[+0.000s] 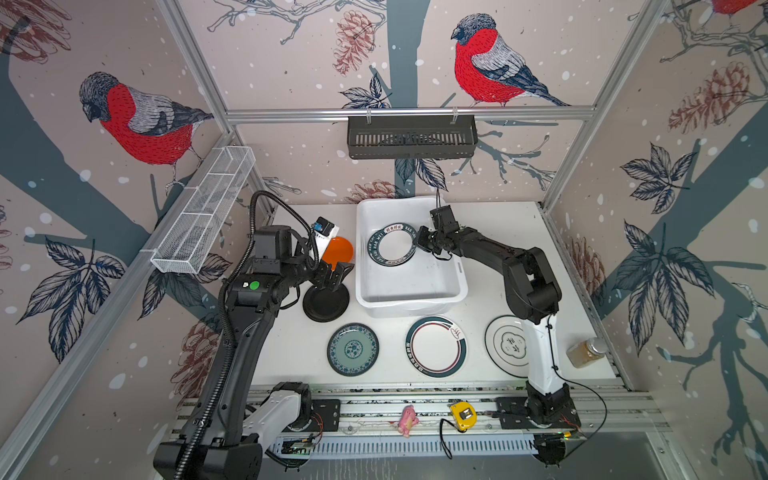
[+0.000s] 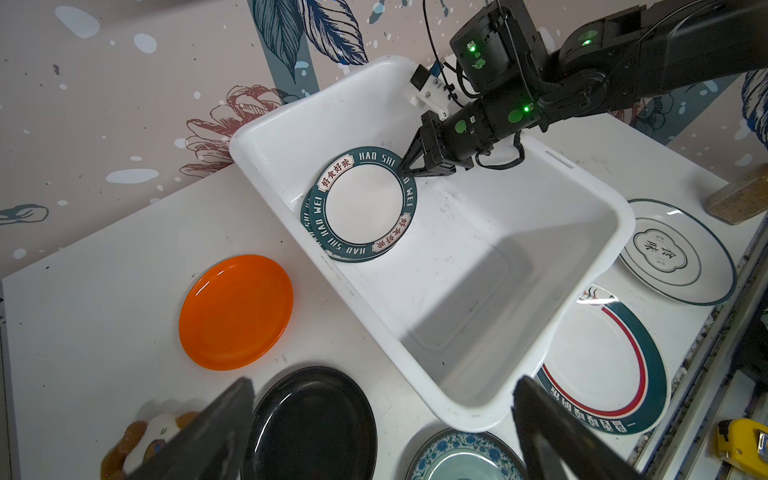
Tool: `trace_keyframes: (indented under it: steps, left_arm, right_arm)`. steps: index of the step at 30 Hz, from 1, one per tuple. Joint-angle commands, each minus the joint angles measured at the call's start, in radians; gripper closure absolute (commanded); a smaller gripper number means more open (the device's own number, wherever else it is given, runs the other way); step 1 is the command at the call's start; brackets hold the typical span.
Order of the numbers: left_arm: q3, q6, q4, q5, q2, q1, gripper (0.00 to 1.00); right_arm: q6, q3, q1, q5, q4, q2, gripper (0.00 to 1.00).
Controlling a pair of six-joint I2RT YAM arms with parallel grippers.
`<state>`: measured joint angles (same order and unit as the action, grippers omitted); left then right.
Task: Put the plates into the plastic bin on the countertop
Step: 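Lower the plate onto the plate in the bin and open the right gripper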
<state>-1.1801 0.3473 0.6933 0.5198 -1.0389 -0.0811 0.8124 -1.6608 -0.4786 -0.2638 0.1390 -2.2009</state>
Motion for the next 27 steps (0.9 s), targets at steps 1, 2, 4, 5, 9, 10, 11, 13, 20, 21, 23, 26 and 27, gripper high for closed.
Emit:
trace_keyframes:
  steps: [1, 2, 4, 5, 9, 10, 11, 13, 20, 21, 23, 26, 27]
  left_arm:
    - [0.002, 0.023, 0.005, 0.011, 0.003, 0.0, 0.04]
    - [0.002, 0.024, 0.007, 0.011, 0.004, -0.001, 0.03]
    - [0.001, 0.024, 0.007, 0.014, 0.007, -0.001, 0.04]
    - [0.0, 0.024, 0.007, 0.013, 0.007, 0.0, 0.04]
    - [-0.004, 0.025, 0.008, 0.016, 0.008, 0.0, 0.04]
    - [-0.004, 0.025, 0.009, 0.016, 0.008, 0.0, 0.04]
    - [-0.003, 0.025, 0.009, 0.017, 0.01, -0.001, 0.04]
    - [-0.004, 0.025, 0.011, 0.017, 0.011, 0.0, 0.04]
    - [-0.005, 0.038, 0.02, 0.012, 0.013, 0.0, 0.04]
    - [-0.005, 0.038, 0.019, 0.012, 0.011, 0.0, 0.03]
    - [-0.005, 0.036, 0.018, 0.015, 0.012, -0.001, 0.04]
    - [-0.006, 0.036, 0.015, 0.018, 0.007, 0.0, 0.03]
    - [-0.006, 0.036, 0.015, 0.02, 0.005, 0.0, 0.04]
  right_arm:
    - [-0.003, -0.011, 0.0, 0.006, 0.002, -0.012, 0.92]
    - [-0.004, -0.013, 0.0, 0.006, 0.004, -0.013, 0.91]
    - [-0.005, -0.018, 0.002, 0.008, 0.013, -0.019, 0.91]
    - [-0.005, -0.021, 0.002, 0.009, 0.018, -0.021, 0.9]
    - [-0.009, -0.028, 0.003, 0.012, 0.031, -0.032, 0.86]
    - [-0.009, -0.032, 0.003, 0.012, 0.035, -0.035, 0.86]
    - [-0.009, -0.032, 0.004, 0.014, 0.037, -0.037, 0.85]
    - [-0.012, -0.037, 0.005, 0.015, 0.044, -0.043, 0.83]
    - [-0.018, -0.057, 0.005, 0.016, 0.071, -0.061, 0.77]
    - [-0.019, -0.059, 0.005, 0.017, 0.073, -0.061, 0.75]
    - [-0.023, -0.062, 0.005, 0.02, 0.08, -0.062, 0.74]
    - [-0.03, -0.07, 0.005, 0.023, 0.095, -0.063, 0.73]
    - [-0.033, -0.075, 0.005, 0.023, 0.1, -0.065, 0.73]
